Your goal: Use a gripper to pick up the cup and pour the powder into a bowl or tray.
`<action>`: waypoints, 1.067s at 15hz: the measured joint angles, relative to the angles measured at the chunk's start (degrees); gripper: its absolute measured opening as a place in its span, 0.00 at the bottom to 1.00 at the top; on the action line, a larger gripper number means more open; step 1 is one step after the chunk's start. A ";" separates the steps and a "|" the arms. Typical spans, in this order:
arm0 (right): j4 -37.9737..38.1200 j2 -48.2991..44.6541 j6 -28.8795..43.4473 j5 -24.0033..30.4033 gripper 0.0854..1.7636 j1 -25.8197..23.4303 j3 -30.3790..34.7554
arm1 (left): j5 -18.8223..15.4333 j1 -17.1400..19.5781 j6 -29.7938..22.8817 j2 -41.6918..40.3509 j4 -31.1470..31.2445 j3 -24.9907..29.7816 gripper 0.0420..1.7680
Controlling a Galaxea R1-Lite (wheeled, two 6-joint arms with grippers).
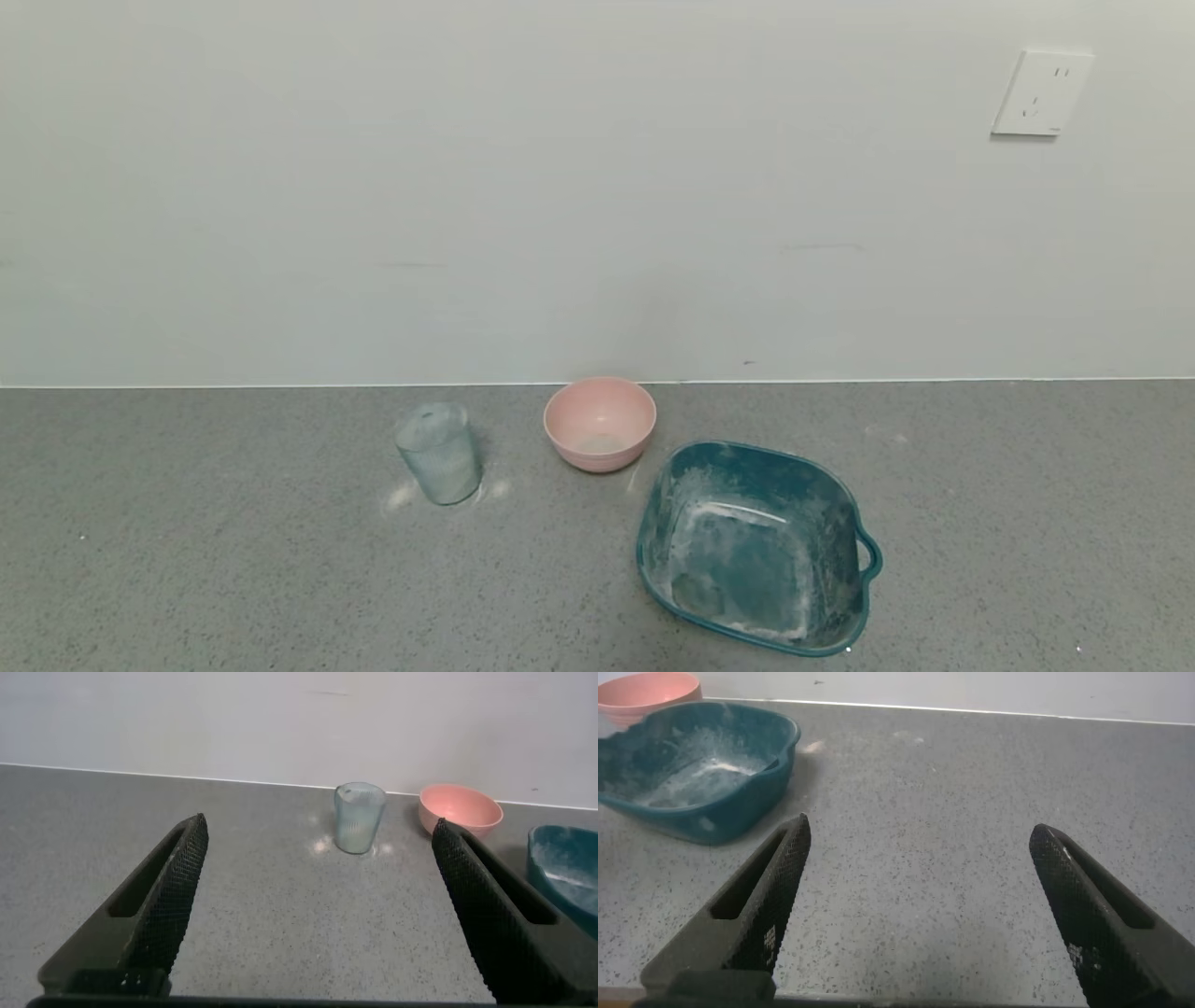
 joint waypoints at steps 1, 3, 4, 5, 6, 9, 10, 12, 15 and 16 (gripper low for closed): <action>0.00 0.00 -0.02 0.00 0.97 0.00 0.00 | -0.63 0.06 -0.02 -1.82 -0.20 1.46 0.97; 0.00 0.00 -0.02 0.00 0.97 0.00 0.00 | -1.96 0.11 -0.21 -4.71 -1.95 5.11 0.97; 0.02 0.00 -0.02 0.00 0.97 0.00 0.00 | -2.69 0.13 -0.52 -5.49 -3.57 7.03 0.97; 0.00 0.00 -0.02 -0.02 0.97 0.00 0.00 | -3.80 0.13 -0.84 -6.08 -6.28 9.33 0.97; 0.00 0.00 0.00 0.00 0.97 0.00 0.00 | -5.21 0.13 -0.99 -6.45 -8.92 11.75 0.97; 0.02 0.00 0.00 -0.23 0.97 0.00 0.00 | -8.18 0.18 -0.94 -6.83 -15.45 18.90 0.97; 0.02 0.00 0.00 0.02 0.97 0.00 0.00 | -8.34 0.18 -0.74 -6.85 -16.69 20.89 0.97; 0.00 0.00 -0.02 0.09 0.97 0.00 0.00 | -7.96 0.21 -0.57 -6.91 -15.42 23.16 0.97; 0.02 0.00 -0.02 0.02 0.97 0.00 0.00 | -7.77 0.21 -0.52 -6.91 -14.40 23.71 0.97; 0.02 0.00 0.00 0.04 0.97 0.00 0.00 | -7.66 0.21 -0.40 -6.91 -14.29 23.77 0.97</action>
